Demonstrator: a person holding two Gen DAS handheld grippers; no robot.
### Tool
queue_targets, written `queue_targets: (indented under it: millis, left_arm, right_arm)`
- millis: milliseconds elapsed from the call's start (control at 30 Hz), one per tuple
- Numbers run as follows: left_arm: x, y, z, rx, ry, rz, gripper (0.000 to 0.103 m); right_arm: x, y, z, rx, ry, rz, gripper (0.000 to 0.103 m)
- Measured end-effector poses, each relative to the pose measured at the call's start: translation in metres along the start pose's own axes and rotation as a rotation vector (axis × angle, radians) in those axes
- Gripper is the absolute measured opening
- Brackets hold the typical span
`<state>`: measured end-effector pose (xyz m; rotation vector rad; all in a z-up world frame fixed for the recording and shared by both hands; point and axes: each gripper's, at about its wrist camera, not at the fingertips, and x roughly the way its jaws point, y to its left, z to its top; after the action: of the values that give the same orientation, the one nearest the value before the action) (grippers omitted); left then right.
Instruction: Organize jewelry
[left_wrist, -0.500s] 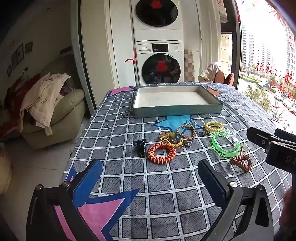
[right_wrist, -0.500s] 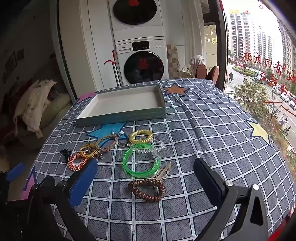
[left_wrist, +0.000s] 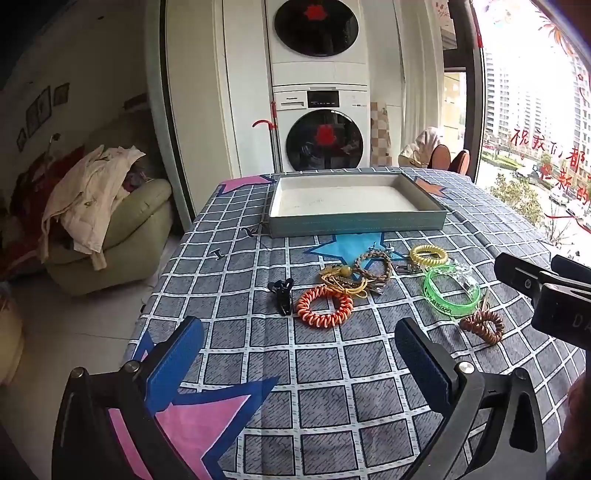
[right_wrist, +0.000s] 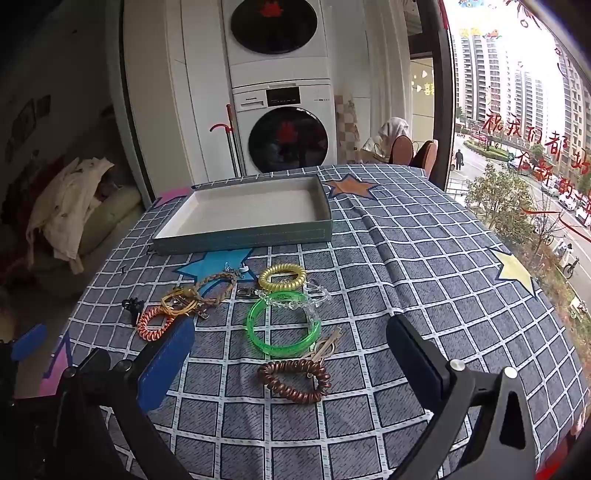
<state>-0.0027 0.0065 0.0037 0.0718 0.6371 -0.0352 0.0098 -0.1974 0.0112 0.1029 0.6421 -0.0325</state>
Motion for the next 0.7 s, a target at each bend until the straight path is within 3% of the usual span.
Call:
queue_targets:
  millis: [700]
  left_arm:
    - [0.0054,-0.0005,-0.0006,-0.003,0.004,0.005,0.103]
  right_arm:
    - [-0.0011,-0.0014,0.0004,0.009,-0.007,0.018,0.103]
